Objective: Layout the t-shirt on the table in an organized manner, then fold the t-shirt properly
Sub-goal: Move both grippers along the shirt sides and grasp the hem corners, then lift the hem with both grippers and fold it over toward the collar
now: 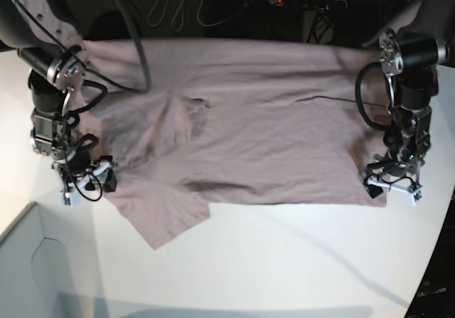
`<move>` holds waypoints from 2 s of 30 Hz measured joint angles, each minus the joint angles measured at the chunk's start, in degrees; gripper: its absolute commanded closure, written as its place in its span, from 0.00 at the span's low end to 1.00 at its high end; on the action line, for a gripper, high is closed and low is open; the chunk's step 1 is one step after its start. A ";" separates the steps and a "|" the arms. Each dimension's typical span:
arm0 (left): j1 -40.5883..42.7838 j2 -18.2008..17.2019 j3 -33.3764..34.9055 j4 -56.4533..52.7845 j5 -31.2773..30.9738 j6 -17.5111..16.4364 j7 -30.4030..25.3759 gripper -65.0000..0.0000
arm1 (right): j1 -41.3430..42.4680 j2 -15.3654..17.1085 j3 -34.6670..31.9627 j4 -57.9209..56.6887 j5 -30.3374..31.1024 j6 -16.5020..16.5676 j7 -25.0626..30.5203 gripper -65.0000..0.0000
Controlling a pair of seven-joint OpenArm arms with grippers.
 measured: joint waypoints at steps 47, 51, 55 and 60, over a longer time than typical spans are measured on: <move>10.88 2.03 -0.37 23.10 -3.04 0.90 9.38 1.00 | -2.84 -0.76 8.13 5.66 -1.51 1.73 4.22 1.00; 12.72 2.01 -0.33 27.56 -5.25 0.85 9.09 1.00 | -5.60 -3.63 10.80 13.31 -1.55 1.95 4.07 1.00; 14.10 2.01 -0.35 30.93 -7.41 0.94 9.18 1.00 | -9.25 -6.82 10.82 21.70 -1.60 2.10 3.87 1.00; 15.91 2.01 -0.33 34.49 -9.75 1.11 9.07 1.00 | -13.40 -10.40 10.88 31.47 -1.40 2.12 4.09 1.00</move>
